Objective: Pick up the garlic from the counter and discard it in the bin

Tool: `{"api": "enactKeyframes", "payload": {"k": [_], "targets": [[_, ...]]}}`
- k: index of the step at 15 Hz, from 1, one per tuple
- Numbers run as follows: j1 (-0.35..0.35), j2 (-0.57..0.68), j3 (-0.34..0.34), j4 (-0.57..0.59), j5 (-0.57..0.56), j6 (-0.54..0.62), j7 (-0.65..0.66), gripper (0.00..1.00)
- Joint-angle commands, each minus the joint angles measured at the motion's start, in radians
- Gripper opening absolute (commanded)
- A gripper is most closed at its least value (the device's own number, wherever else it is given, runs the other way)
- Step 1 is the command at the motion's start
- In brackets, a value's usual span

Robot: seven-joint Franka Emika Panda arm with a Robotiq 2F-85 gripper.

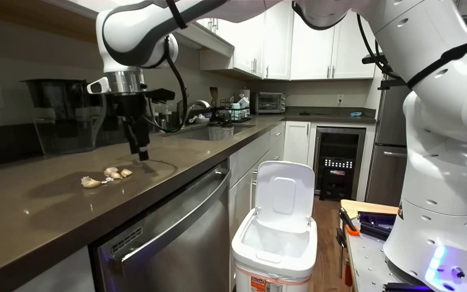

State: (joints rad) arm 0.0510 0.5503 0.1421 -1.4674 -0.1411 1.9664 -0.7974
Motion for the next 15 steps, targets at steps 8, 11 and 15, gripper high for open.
{"api": "enactKeyframes", "payload": {"k": [8,11,15], "targets": [[-0.008,0.122,0.037,0.169,0.054,-0.088,-0.201,1.0],[-0.007,0.141,0.044,0.194,0.076,-0.122,-0.235,1.0],[-0.005,0.157,0.047,0.211,0.092,-0.135,-0.28,0.73]]}}
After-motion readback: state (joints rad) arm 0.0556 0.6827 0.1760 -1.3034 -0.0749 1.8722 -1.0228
